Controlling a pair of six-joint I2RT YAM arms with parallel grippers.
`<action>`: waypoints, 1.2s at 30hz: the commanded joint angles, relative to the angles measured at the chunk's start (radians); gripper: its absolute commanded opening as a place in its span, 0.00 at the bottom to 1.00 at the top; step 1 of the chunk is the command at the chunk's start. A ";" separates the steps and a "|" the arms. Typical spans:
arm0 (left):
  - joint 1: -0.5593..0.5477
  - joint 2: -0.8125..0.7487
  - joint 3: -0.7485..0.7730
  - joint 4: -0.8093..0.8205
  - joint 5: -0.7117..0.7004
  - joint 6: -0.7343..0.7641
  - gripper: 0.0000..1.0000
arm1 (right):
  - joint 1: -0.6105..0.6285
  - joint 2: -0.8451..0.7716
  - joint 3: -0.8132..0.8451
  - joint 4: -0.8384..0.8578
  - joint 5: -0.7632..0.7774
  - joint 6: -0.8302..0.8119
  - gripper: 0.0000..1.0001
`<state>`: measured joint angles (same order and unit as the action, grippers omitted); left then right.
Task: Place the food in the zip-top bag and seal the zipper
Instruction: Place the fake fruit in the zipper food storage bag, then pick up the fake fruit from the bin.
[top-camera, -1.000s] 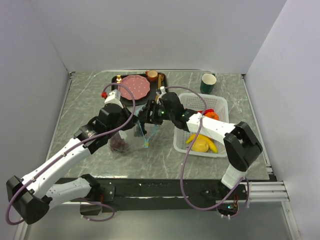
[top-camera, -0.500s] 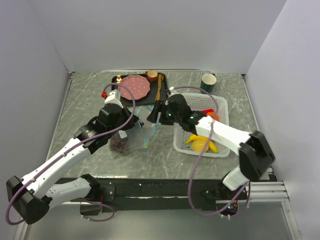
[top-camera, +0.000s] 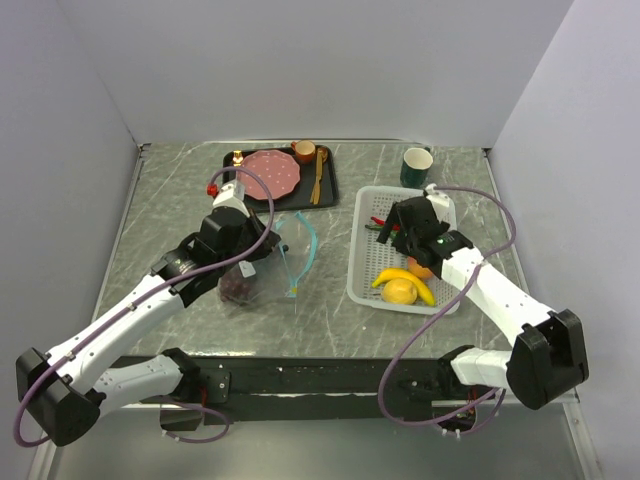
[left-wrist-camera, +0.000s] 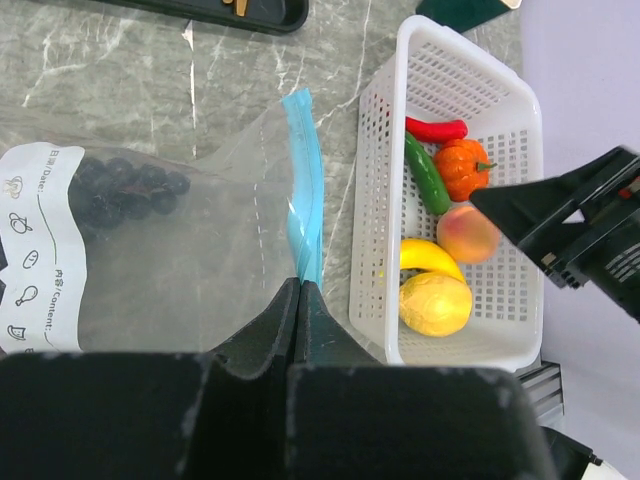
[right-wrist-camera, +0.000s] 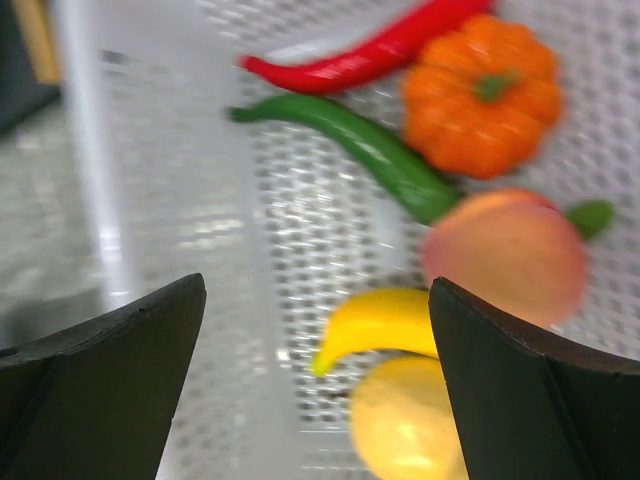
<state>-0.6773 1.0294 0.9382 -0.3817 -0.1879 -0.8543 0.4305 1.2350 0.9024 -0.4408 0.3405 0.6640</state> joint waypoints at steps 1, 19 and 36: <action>0.001 -0.005 0.010 0.029 0.007 0.017 0.01 | -0.019 -0.022 -0.003 -0.122 0.142 0.043 1.00; 0.001 -0.020 0.001 0.029 0.010 0.031 0.01 | -0.128 0.104 -0.083 -0.072 0.172 0.163 1.00; 0.001 -0.038 -0.019 0.017 -0.012 0.014 0.01 | -0.173 0.130 -0.147 0.085 -0.017 0.092 0.88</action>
<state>-0.6773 1.0126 0.9253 -0.3813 -0.1814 -0.8349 0.2684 1.4048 0.7883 -0.4469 0.3920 0.7792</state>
